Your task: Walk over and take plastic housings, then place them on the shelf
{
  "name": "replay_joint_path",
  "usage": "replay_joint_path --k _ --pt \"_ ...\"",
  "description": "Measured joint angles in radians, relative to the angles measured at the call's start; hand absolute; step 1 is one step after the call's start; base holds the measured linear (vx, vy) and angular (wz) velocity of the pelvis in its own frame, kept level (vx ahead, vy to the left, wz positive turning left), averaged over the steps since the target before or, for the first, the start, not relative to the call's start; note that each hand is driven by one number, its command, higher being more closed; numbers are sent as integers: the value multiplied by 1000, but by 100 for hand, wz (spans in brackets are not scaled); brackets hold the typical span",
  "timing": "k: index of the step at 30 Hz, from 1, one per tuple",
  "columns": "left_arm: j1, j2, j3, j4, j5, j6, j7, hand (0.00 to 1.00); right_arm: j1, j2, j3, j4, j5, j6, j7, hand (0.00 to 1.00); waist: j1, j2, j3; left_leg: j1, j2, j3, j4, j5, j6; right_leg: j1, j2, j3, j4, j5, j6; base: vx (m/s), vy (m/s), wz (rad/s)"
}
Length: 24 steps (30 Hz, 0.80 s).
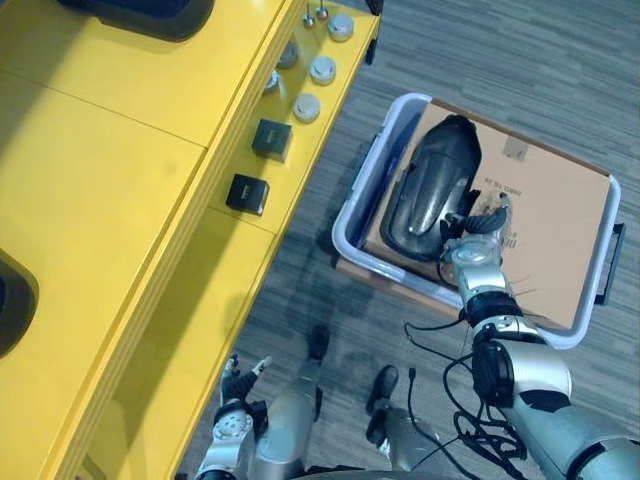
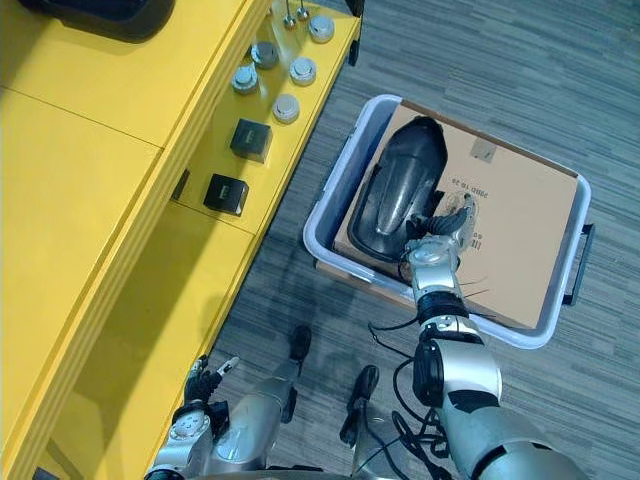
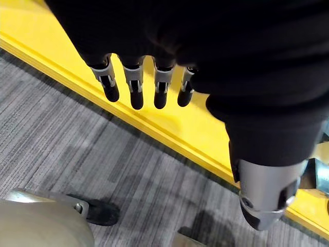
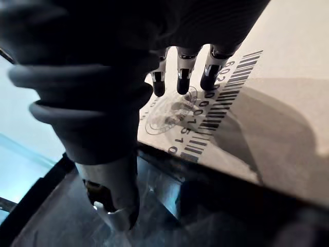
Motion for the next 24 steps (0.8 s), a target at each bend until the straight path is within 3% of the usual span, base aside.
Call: replay_joint_path --k 8,24 --pt "-21 4 -5 5 -17 -2 0 0 -103 -75 40 88 -1 -10 48 100 5 0 28 -15 0 -7 7 0 0 -10 2 -7 5 0 -1 -14 3 2" --pt "-49 3 -3 41 -36 0 -4 0 -53 -1 80 71 39 -34 118 100 22 -2 28 34 4 5 1 0 0 28 2 8 9 0 -2 -15 2 -1"
